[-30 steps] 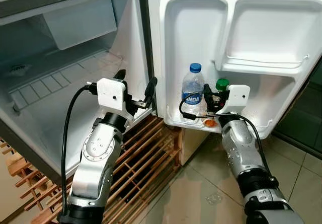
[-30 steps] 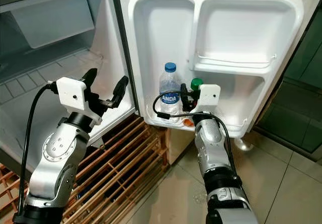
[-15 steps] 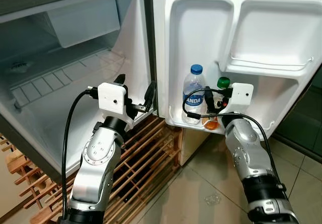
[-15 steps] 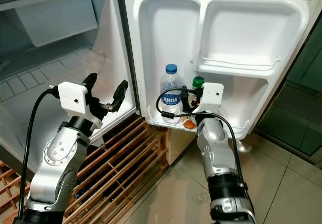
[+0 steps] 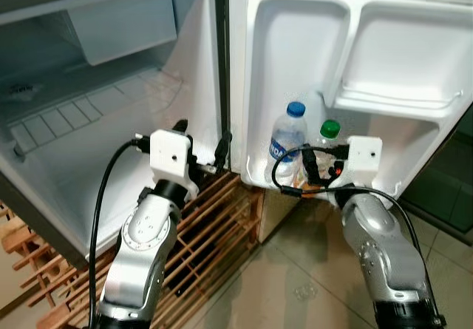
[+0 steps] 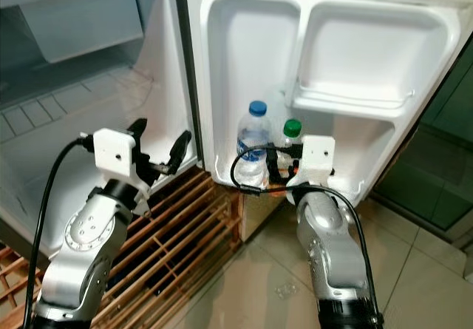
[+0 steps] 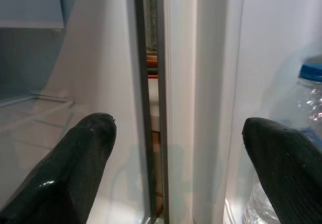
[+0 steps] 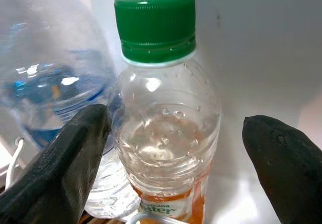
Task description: Restocking fridge
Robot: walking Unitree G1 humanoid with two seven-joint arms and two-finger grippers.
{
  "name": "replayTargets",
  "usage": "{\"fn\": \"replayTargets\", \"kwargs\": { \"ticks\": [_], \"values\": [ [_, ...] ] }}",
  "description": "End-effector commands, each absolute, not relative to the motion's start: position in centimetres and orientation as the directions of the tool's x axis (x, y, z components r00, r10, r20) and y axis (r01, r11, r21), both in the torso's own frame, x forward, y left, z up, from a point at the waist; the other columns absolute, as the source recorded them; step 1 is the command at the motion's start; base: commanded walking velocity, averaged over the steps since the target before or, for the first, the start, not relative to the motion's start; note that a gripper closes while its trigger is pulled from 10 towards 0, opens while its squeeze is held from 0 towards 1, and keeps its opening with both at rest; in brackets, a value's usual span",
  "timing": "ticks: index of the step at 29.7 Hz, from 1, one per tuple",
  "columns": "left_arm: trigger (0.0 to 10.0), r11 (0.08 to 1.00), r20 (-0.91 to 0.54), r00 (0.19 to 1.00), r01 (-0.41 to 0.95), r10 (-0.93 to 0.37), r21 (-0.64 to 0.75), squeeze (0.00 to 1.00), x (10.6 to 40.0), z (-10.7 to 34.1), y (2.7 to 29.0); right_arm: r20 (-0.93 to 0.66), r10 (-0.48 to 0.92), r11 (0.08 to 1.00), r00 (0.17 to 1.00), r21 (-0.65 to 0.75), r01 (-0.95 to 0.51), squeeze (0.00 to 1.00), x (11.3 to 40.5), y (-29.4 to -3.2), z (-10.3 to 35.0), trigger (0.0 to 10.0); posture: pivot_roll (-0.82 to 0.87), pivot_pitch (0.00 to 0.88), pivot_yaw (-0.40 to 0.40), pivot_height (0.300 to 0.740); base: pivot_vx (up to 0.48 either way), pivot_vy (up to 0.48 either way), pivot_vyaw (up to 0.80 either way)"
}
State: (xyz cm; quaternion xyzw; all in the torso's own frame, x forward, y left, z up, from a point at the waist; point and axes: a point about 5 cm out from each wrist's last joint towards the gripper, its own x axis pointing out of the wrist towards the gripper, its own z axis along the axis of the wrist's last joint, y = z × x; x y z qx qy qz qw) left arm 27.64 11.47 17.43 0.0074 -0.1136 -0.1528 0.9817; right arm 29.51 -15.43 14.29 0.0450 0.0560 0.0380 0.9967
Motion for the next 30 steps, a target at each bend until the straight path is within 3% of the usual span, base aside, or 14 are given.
{"fn": "replayTargets", "kwargs": {
  "ticks": [1, 4, 5, 6, 7, 12, 18, 22, 30],
  "values": [
    [10.0, 0.956, 0.201, 0.935, 0.290, -0.292, 0.043, 0.00, 27.8, 17.1, 11.3, -0.115, 0.092, 0.993, 0.989, 0.081, -0.083, 1.00, 29.2, -15.7, 14.3, 10.0, -0.18, 0.000, 0.016, 0.740, 0.000, 0.000, 0.00],
    [10.0, 0.958, 0.195, 0.938, 0.286, -0.287, 0.032, 0.00, 27.8, 17.0, 11.4, -0.103, 0.093, 0.995, 0.990, 0.044, -0.089, 1.00, 29.0, -15.7, 14.6, 10.0, -0.18, 0.000, 0.020, 0.740, 0.000, 0.000, 0.00],
    [10.0, 0.959, 0.187, 0.941, 0.283, -0.283, 0.026, 0.00, 27.7, 16.9, 11.5, -0.096, 0.097, 0.995, 0.991, 0.028, -0.095, 0.25, 28.7, -15.7, 14.8, 10.0, -0.18, 0.000, 0.021, 0.740, 0.000, 0.000, 0.00],
    [10.0, 0.959, 0.187, 0.941, 0.283, -0.283, 0.026, 0.00, 27.7, 16.9, 11.5, -0.096, 0.097, 0.995, 0.991, 0.028, -0.095, 0.25, 28.7, -15.7, 14.8, 10.0, -0.18, 0.000, 0.021, 0.740, 0.000, 0.000, 0.00],
    [10.0, 0.962, 0.167, 0.948, 0.274, -0.271, 0.005, 0.00, 27.6, 16.5, 11.7, -0.096, 0.106, 0.994, 0.990, 0.005, -0.106, 0.00, 28.1, -16.0, 14.8, 10.0, -0.18, 0.000, 0.023, 0.740, 0.000, 0.000, 0.00],
    [10.0, 0.967, 0.129, 0.959, 0.255, -0.253, -0.001, 0.00, 27.3, 15.6, 12.2, -0.095, 0.118, 0.993, 0.988, -0.006, -0.119, 0.00, 27.2, -17.2, 14.3, 10.0, -0.18, 0.000, 0.032, 0.740, 0.000, 0.000, 0.00],
    [10.0, 0.971, 0.056, 0.970, 0.237, -0.235, -0.030, 0.00, 25.6, 13.7, 14.4, -0.077, 0.183, 0.982, 0.980, -0.033, -0.186, 0.00, 24.3, -20.2, 13.3, 10.0, -0.19, 0.000, 0.048, 0.740, 0.000, 0.000, 0.00],
    [10.0, 0.967, 0.055, 0.968, 0.247, -0.244, -0.066, 0.00, 25.4, 13.3, 14.3, -0.099, 0.111, 0.992, 0.989, -0.055, -0.117, 0.00, 24.3, -21.4, 12.2, 10.0, -0.19, 0.000, 0.059, 0.740, 0.000, 0.000, 0.00],
    [10.0, 0.953, 0.093, 0.956, 0.286, -0.277, -0.100, 0.00, 26.4, 13.8, 13.7, -0.060, 0.039, 0.998, 0.997, -0.037, -0.041, 0.00, 25.7, -21.6, 11.4, 10.0, -0.21, 0.000, 0.105, 0.740, 0.000, -0.461, 0.00]
  ]
}}
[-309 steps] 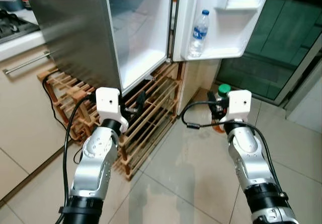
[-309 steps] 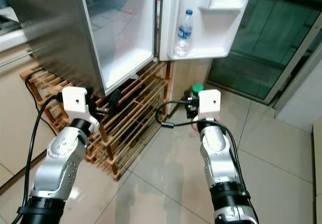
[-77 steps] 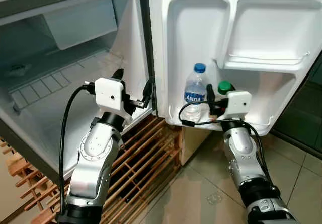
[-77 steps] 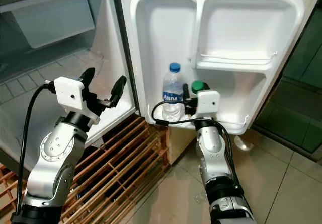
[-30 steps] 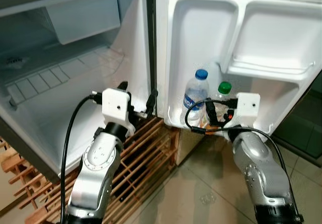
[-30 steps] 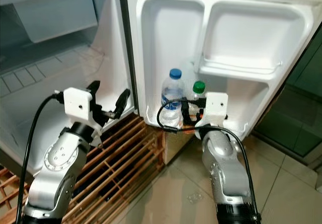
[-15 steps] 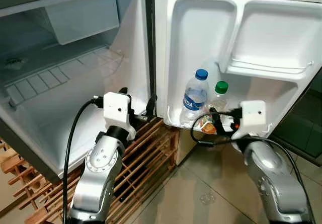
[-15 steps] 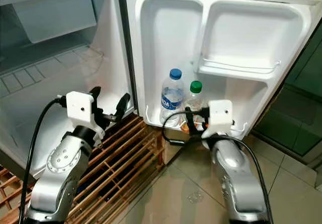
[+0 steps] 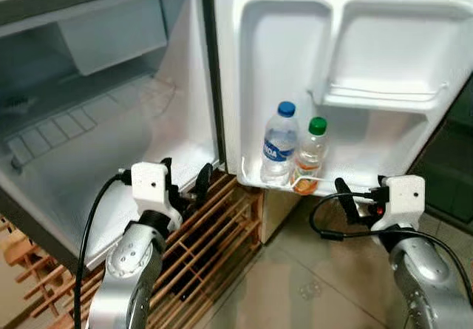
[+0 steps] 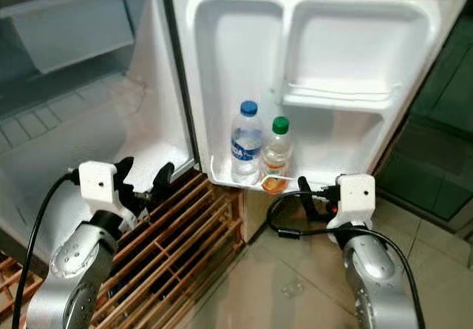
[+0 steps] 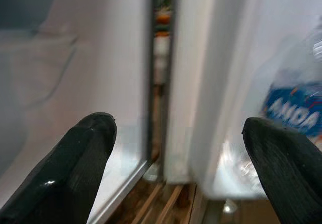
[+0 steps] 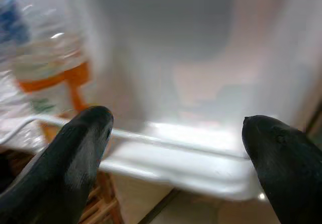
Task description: Restocking fridge
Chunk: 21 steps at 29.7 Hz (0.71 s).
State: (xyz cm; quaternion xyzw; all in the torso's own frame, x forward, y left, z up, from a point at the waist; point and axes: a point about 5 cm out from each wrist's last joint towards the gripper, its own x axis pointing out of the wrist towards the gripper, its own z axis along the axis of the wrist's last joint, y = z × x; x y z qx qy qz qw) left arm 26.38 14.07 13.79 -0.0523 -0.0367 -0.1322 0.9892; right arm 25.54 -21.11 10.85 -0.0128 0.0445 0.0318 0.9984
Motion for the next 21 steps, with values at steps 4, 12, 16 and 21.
{"fn": "replayTargets", "kwargs": {
  "ticks": [4, 12, 16, 21],
  "values": [
    [10.0, 0.946, 0.099, 0.951, 0.303, -0.293, -0.116, 0.00, 26.4, 13.8, 13.6, -0.039, 0.060, 0.998, 0.997, -0.034, -0.061, 0.00, 25.7, -21.3, 11.8, 10.0, -0.22, 0.000, 0.108, 0.740, 0.000, -0.480, 0.00],
    [10.0, 0.943, 0.131, 0.949, 0.305, -0.288, -0.136, 0.00, 26.5, 14.1, 13.4, -0.031, 0.169, 0.985, 0.985, -0.039, -0.170, 0.00, 24.9, -20.8, 11.6, 10.0, -0.23, 0.000, 0.101, 0.740, 0.000, -0.367, 0.00],
    [10.0, 0.944, 0.130, 0.953, 0.291, -0.273, -0.154, 0.00, 26.9, 14.2, 13.5, -0.093, 0.205, 0.977, 0.974, -0.044, -0.209, 0.00, 24.5, -21.7, 10.9, 10.0, -0.23, 0.000, 0.103, 0.740, 0.000, 0.000, 0.00],
    [10.0, 0.955, 0.000, 0.967, 0.251, -0.254, -0.158, 0.00, 29.2, 12.5, 14.9, -0.059, -0.033, 0.969, 0.998, -0.248, 0.018, 0.00, 26.5, -26.7, 12.2, 10.0, -0.23, 0.000, 0.107, 0.740, 0.000, 0.000, 0.00]
  ]
}}
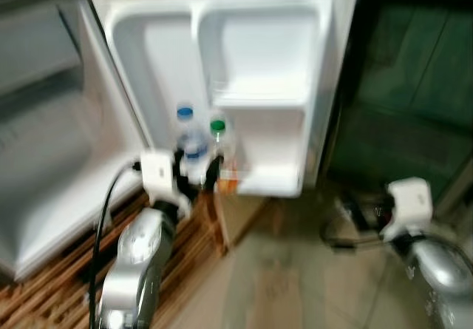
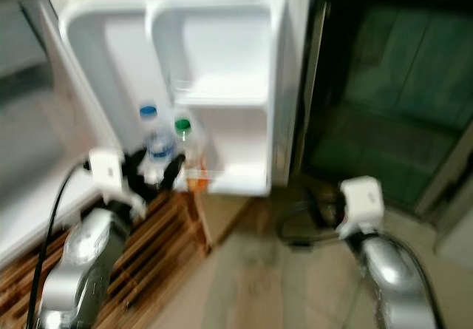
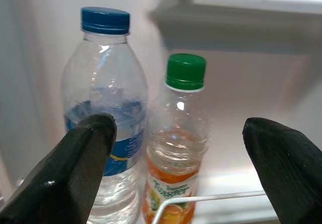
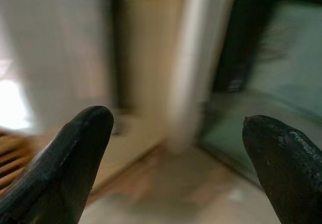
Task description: Restocking fridge
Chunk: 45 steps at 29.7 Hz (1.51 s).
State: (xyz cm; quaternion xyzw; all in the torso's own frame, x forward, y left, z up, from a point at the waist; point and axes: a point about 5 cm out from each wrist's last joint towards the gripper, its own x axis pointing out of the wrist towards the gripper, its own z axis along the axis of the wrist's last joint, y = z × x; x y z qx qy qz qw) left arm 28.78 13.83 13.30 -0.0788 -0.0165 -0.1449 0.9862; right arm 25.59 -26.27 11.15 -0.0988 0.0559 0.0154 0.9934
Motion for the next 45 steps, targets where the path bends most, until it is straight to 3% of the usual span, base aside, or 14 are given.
{"fn": "replayTargets", "kwargs": {
  "ticks": [1, 7, 13, 26, 31, 33, 35, 36, 38, 39, 41, 42, 45],
  "values": [
    [10.0, 0.952, -0.020, 0.965, 0.254, -0.261, -0.168, 0.00, 29.4, 12.3, 15.0, -0.026, -0.077, 0.953, 0.997, -0.297, 0.066, 0.00, 27.3, -27.2, 13.0, 10.0, -0.23, 0.000, 0.109, 0.740, 0.000, 0.000, 0.00],
    [10.0, 0.951, -0.037, 0.967, 0.240, -0.252, -0.193, 0.00, 29.1, 11.6, 14.5, 0.099, -0.196, 0.920, 0.976, -0.327, 0.218, 0.00, 30.3, -28.0, 16.0, 10.0, -0.22, 0.000, 0.117, 0.740, 0.000, -0.240, 0.00],
    [10.0, 0.951, 0.105, 0.957, 0.283, -0.271, -0.124, 0.00, 27.6, 13.4, 13.2, 0.128, -0.084, 0.953, 0.988, -0.281, 0.117, 0.00, 31.5, -25.0, 16.3, 10.0, -0.20, 0.000, 0.107, 0.740, 0.000, -0.480, 0.45],
    [10.0, 0.946, 0.253, 0.920, 0.320, -0.299, -0.047, 0.00, 26.8, 16.5, 12.8, 0.125, -0.014, 0.966, 0.992, -0.254, 0.045, 0.00, 31.8, -24.2, 16.1, 10.0, -0.20, 0.000, 0.096, 0.740, 0.000, -0.466, 0.64],
    [10.0, 0.946, 0.256, 0.918, 0.321, -0.303, -0.033, 0.00, 26.9, 17.2, 13.3, 0.145, 0.056, 0.976, 0.988, -0.217, -0.023, 0.00, 32.2, -23.4, 16.9, 10.0, -0.19, 0.000, 0.091, 0.740, 0.000, 0.000, 0.26],
    [10.0, 0.955, 0.143, 0.958, 0.266, -0.247, -0.130, 0.00, 28.2, 15.6, 14.4, 0.139, 0.014, 0.980, 0.990, -0.201, 0.014, 0.00, 33.1, -24.0, 17.2, 10.0, -0.18, 0.000, 0.085, 0.740, 0.000, 0.000, 0.00],
    [10.0, 0.957, 0.078, 0.966, 0.254, -0.245, -0.140, 0.00, 28.4, 14.6, 14.5, 0.133, 0.006, 0.982, 0.991, -0.190, 0.019, 0.00, 33.2, -24.1, 17.2, 10.0, -0.18, 0.000, 0.085, 0.740, 0.000, 0.000, 0.00],
    [10.0, 0.969, -0.065, 0.976, 0.198, -0.209, -0.147, 0.00, 28.7, 12.3, 15.1, 0.107, -0.015, 0.986, 0.994, -0.162, 0.033, 0.00, 33.6, -24.5, 16.9, 10.0, -0.17, 0.000, 0.086, 0.740, 0.000, 0.000, 0.00],
    [10.0, 0.971, -0.117, 0.972, 0.184, -0.202, -0.154, 0.00, 28.8, 11.3, 15.3, 0.095, -0.019, 0.989, 0.995, -0.144, 0.033, 0.00, 33.8, -24.6, 16.7, 10.0, -0.17, 0.000, 0.086, 0.740, 0.000, 0.000, 0.00],
    [10.0, 0.980, -0.226, 0.958, 0.148, -0.176, -0.133, 0.00, 28.9, 9.6, 15.8, 0.071, -0.016, 0.993, 0.997, -0.113, 0.024, 0.00, 34.2, -24.6, 16.4, 10.0, -0.17, 0.000, 0.084, 0.740, 0.000, 0.000, 0.00],
    [10.0, 0.986, -0.306, 0.939, 0.129, -0.155, -0.105, 0.00, 28.9, 8.4, 16.0, 0.059, -0.008, 0.995, 0.998, -0.098, 0.014, 0.00, 34.4, -24.6, 16.2, 10.0, -0.17, 0.000, 0.084, 0.740, 0.000, 0.000, 0.00],
    [10.0, 0.994, -0.446, 0.889, 0.087, -0.108, -0.068, 0.00, 28.7, 6.1, 16.7, 0.050, 0.004, 0.998, 0.999, -0.069, 0.000, 0.00, 35.2, -24.2, 16.1, 10.0, -0.16, 0.000, 0.089, 0.740, 0.000, 0.000, 0.00],
    [10.0, 0.997, -0.534, 0.842, 0.057, -0.078, -0.057, 0.00, 28.4, 4.5, 17.2, 0.045, 0.018, 0.999, 0.999, -0.033, -0.017, 0.00, 36.0, -23.5, 16.3, 10.0, -0.16, 0.000, 0.090, 0.740, 0.000, 0.000, 0.00]
  ]
}}
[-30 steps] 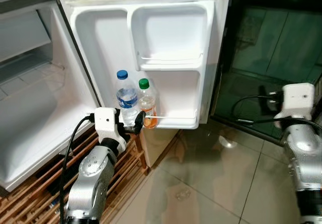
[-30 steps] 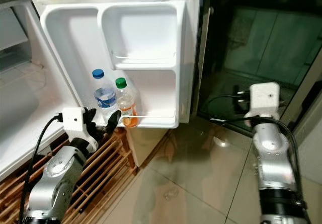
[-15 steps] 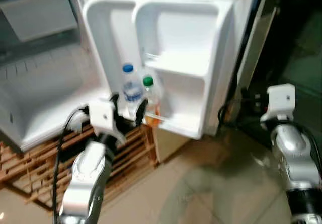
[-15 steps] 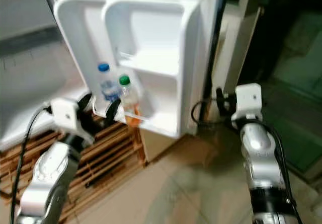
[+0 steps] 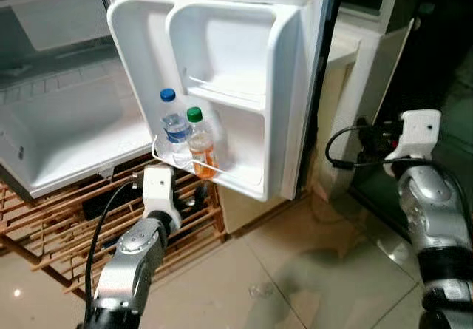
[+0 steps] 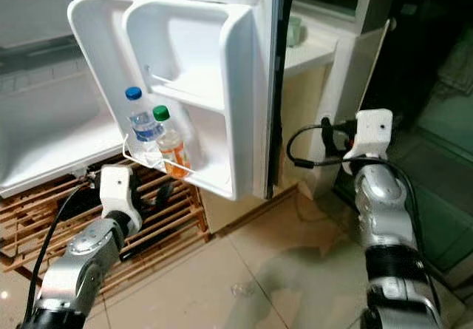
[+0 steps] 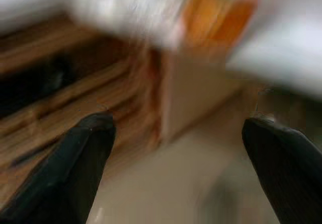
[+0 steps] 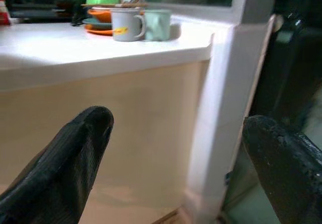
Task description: Restocking fridge
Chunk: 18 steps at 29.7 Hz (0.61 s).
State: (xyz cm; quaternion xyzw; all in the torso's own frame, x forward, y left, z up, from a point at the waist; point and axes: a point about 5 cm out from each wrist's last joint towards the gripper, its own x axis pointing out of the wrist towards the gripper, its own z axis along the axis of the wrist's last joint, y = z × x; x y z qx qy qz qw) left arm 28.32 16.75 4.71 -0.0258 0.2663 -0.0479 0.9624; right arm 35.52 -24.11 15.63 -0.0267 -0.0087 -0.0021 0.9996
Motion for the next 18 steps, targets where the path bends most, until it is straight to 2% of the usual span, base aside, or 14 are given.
{"fn": "replayTargets", "kwargs": {
  "ticks": [1, 2, 8, 13, 18],
  "values": [
    [10.0, 0.997, -0.547, 0.834, 0.047, -0.074, -0.064, 0.00, 28.4, 4.3, 17.3, 0.045, 0.032, 0.999, 0.998, -0.018, -0.031, 0.00, 36.3, -23.2, 16.3, 10.0, -0.17, 0.000, 0.095, 0.740, 0.000, 0.000, 0.00],
    [10.0, 0.997, -0.547, 0.834, 0.047, -0.074, -0.064, 0.00, 28.4, 4.3, 17.3, 0.045, 0.032, 0.999, 0.998, -0.018, -0.031, 0.00, 36.3, -23.2, 16.3, 10.0, -0.17, 0.000, 0.095, 0.740, 0.000, 0.000, 0.00],
    [10.0, 0.991, -0.689, 0.716, 0.035, -0.112, -0.126, 0.00, 27.6, 2.0, 17.0, 0.062, 0.141, 0.987, 0.988, 0.066, -0.145, 0.00, 38.1, -20.6, 17.3, 10.0, -0.16, 0.000, 0.098, 0.740, 0.000, 0.000, 0.00],
    [10.0, 0.987, -0.783, 0.606, 0.024, -0.139, -0.157, 0.00, 26.2, -0.6, 17.2, 0.080, 0.257, 0.963, 0.963, 0.069, -0.262, 0.00, 38.4, -18.5, 17.8, 10.0, -0.16, 0.000, 0.092, 0.740, 0.000, 0.000, 0.00],
    [10.0, 0.981, -0.818, 0.550, 0.010, -0.169, -0.196, 0.00, 25.2, -1.6, 17.3, 0.080, 0.298, 0.951, 0.951, 0.057, -0.303, 0.00, 38.3, -17.5, 17.6, 10.0, -0.16, 0.000, 0.099, 0.740, 0.000, 0.000, 0.00]
  ]
}}
